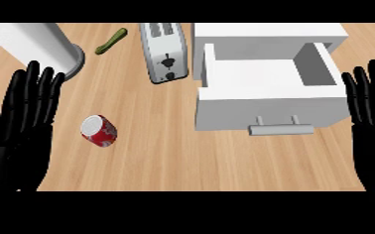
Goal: Pick up the can, place it into the drawer and close the drawer
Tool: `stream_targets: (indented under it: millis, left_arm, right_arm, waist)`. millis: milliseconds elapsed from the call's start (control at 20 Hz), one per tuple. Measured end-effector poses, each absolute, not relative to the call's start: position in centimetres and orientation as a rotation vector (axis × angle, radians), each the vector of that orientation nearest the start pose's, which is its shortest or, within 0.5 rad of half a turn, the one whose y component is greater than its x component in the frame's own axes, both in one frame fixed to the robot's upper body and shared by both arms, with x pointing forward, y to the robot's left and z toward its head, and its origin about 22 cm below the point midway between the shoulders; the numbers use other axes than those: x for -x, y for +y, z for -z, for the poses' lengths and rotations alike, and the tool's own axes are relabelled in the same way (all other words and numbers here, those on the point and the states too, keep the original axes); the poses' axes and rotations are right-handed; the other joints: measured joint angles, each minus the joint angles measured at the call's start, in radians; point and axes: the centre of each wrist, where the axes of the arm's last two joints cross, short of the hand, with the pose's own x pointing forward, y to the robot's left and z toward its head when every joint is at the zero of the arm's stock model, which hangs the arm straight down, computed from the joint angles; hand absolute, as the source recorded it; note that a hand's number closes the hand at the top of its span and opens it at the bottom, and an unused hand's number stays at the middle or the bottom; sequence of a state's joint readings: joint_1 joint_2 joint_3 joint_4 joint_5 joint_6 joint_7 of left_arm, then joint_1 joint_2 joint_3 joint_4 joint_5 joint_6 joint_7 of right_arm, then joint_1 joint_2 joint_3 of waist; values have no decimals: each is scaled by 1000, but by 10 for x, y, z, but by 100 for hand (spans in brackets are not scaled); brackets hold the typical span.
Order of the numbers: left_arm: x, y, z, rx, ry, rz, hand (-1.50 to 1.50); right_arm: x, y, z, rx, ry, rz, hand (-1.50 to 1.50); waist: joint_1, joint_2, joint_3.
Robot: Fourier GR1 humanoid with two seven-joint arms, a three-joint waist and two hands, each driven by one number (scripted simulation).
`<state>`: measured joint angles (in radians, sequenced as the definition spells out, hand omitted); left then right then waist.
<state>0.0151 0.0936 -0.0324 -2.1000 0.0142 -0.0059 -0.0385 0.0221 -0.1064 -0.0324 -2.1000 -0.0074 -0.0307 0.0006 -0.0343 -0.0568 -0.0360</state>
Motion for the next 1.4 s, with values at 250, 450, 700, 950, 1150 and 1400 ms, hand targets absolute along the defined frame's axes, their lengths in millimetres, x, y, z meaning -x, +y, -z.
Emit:
stream_targets:
  millis: [250,450,700,950,1150,1400]
  left_arm:
    - [-212,254,-123,203,-2123,214,-150]
    - [-213,282,-110,231,-1919,329,-150]
    - [-213,325,-113,238,-1769,383,-150]
    - [-199,360,-120,247,-1716,401,-150]
    - [-195,372,-133,257,-1708,401,-150]
    - [-194,391,-144,265,-1692,366,-150]
  right_arm:
    - [-203,-243,-127,82,-2097,-86,-150]
    - [-202,-248,-112,134,-1950,3,-150]
    - [-192,-264,-108,197,-1828,73,-150]
    - [-172,-284,-101,216,-1792,96,-150]
    - [-159,-304,-100,219,-1783,102,-150]
    - [-152,-314,-99,212,-1780,98,-150]
  waist:
    - [23,40,24]
    - [24,55,31]
    - [29,56,34]
    - [33,55,36]
    - [33,55,36]
    - [33,55,36]
